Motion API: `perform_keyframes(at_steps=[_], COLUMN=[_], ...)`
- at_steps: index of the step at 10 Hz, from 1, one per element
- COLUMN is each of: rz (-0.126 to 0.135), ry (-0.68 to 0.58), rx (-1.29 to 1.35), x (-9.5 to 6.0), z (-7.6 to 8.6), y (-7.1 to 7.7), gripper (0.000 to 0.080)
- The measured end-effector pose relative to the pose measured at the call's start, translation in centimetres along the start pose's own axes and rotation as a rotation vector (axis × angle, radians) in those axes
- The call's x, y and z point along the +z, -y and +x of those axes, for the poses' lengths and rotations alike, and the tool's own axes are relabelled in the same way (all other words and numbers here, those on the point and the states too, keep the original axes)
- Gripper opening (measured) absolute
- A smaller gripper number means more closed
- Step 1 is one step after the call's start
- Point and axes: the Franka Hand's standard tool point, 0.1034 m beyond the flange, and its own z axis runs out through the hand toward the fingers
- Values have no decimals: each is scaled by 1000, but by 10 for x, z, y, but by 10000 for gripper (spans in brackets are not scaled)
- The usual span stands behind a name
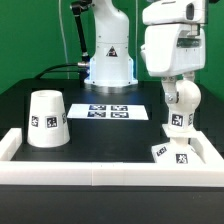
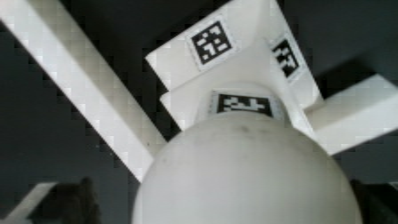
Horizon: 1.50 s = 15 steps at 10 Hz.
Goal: Assemble lamp
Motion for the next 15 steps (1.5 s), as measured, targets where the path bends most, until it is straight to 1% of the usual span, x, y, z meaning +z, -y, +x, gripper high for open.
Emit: perform_keyframes(at_steps=[1,2,3,5,6,8,10,11,12,14,15], rz=[-4,-11,-20,-25,-26,-28,-29,-29,-29,-30,-30], ry=[7,18,33,65,84,100,105,105,105,105,107], rx=[-66,-152,-280,-438,-560,-672,-701,-699,-699,-666,-655], x=[0,1,2,5,7,8,8,8,8,8,8], z=[0,2,5,8,8,6,5,5,5,4,-2], y=[-1,-3,-4,1,2,2,1,1,1,0,-4], gripper=[699,699,699,699,699,699,699,604,576,576,576])
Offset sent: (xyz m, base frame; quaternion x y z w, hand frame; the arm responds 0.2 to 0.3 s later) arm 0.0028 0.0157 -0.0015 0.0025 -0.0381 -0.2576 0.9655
